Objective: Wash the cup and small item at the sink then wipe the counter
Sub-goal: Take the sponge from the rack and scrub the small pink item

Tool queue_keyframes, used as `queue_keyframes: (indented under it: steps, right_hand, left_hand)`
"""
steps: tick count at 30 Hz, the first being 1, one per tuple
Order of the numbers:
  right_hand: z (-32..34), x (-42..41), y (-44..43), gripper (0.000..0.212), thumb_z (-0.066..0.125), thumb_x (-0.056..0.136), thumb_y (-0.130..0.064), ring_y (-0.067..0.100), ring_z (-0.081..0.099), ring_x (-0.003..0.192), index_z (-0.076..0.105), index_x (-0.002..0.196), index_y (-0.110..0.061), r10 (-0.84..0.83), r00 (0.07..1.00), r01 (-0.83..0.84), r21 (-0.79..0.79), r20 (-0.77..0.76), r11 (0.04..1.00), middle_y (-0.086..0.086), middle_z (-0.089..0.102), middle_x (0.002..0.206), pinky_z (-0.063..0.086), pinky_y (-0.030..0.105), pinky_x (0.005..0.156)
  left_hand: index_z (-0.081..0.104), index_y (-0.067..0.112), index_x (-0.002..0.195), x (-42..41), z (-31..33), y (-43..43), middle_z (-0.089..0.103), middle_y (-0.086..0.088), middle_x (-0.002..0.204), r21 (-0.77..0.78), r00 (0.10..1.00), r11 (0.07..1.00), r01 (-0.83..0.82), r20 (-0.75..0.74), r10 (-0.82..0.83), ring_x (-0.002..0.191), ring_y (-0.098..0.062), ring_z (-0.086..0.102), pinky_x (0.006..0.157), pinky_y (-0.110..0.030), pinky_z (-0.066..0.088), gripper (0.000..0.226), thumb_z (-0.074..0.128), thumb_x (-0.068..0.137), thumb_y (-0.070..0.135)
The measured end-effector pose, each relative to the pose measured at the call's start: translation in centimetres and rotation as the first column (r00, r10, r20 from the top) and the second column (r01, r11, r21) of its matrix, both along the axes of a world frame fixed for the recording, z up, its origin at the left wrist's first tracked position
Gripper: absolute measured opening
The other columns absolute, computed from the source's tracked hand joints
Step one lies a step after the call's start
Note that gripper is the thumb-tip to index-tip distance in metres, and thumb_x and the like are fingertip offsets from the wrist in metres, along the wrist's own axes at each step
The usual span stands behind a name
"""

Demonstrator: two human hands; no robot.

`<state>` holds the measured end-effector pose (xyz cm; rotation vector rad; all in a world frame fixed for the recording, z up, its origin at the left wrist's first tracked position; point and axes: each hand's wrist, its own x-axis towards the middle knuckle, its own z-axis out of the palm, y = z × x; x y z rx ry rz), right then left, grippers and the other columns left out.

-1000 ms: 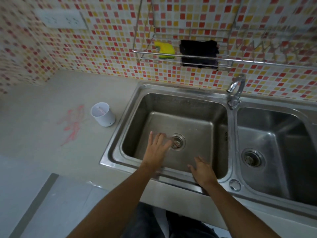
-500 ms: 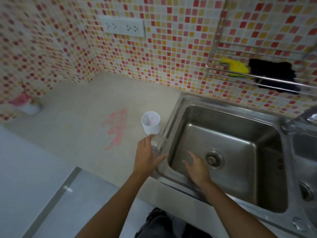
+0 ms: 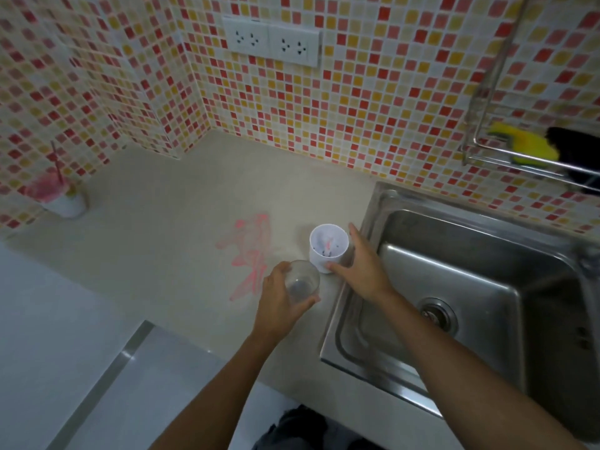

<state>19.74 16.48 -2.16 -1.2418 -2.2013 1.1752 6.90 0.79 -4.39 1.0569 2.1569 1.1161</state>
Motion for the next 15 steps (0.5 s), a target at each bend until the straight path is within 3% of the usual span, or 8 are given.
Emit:
queue_keyframes:
  steps: [4,6,8,12,15]
  right_hand:
    - [0.6,-1.2,0.2,0.106,0.080,0.071,-0.044,0.017,0.029,0.140,0.016,0.152,-0.021,0.077,0.995,-0.076,-0.009,0.058,0.997,-0.001,0.027,0.156,0.026,0.030,0.110]
    - [1.0,-1.6,0.5,0.102,0.078,0.073,-0.046,0.018,0.029,0.141,0.018,0.151,-0.019,0.096,0.993,-0.095,-0.017,0.071,0.995,0.000,0.027,0.156,0.025,0.030,0.111]
    - [1.4,-1.6,1.0,0.097,0.074,0.076,-0.048,0.020,0.027,0.142,0.019,0.151,-0.020,0.128,0.986,-0.126,-0.023,0.104,0.992,0.001,0.027,0.156,0.024,0.032,0.113]
    - [1.6,-1.9,1.6,0.103,0.076,0.066,-0.059,0.021,0.036,0.137,0.026,0.149,-0.024,0.147,0.978,-0.134,-0.097,0.147,0.986,0.001,0.036,0.151,0.030,0.040,0.114]
    - [1.5,-1.9,1.4,0.105,0.085,0.059,-0.052,0.017,0.045,0.130,0.032,0.145,-0.023,0.074,0.992,-0.061,-0.116,0.105,0.991,-0.002,0.043,0.146,0.038,0.040,0.108]
  left_hand:
    - [0.029,0.020,0.141,-0.4,1.1,0.3,0.036,0.009,0.139,0.024,1.000,1.000,0.020,-0.023,-0.020,0.127,-0.008,0.034,0.106,-0.028,0.030,0.093,0.070,0.069,0.063]
    - [0.034,0.017,0.141,-1.3,2.3,1.6,0.037,0.003,0.143,0.099,0.993,0.995,0.016,-0.114,-0.005,0.130,-0.010,0.034,0.108,-0.028,0.029,0.078,0.053,0.081,0.064]
    - [0.049,0.013,0.131,-2.7,3.8,4.0,0.050,-0.005,0.134,0.161,0.965,0.983,0.083,-0.260,-0.039,0.123,-0.016,0.043,0.106,-0.029,0.034,0.057,0.043,0.090,0.052]
    - [0.069,0.008,0.105,-4.6,6.1,9.1,0.070,-0.011,0.103,0.112,0.798,0.887,0.449,-0.498,-0.341,0.097,-0.016,0.053,0.089,-0.025,0.033,0.028,0.048,0.091,0.021]
    - [0.072,0.015,0.092,-5.2,5.7,11.2,0.070,-0.008,0.095,-0.066,0.671,0.805,0.589,-0.516,-0.533,0.089,-0.023,0.058,0.086,-0.033,0.038,0.020,0.053,0.091,0.019]
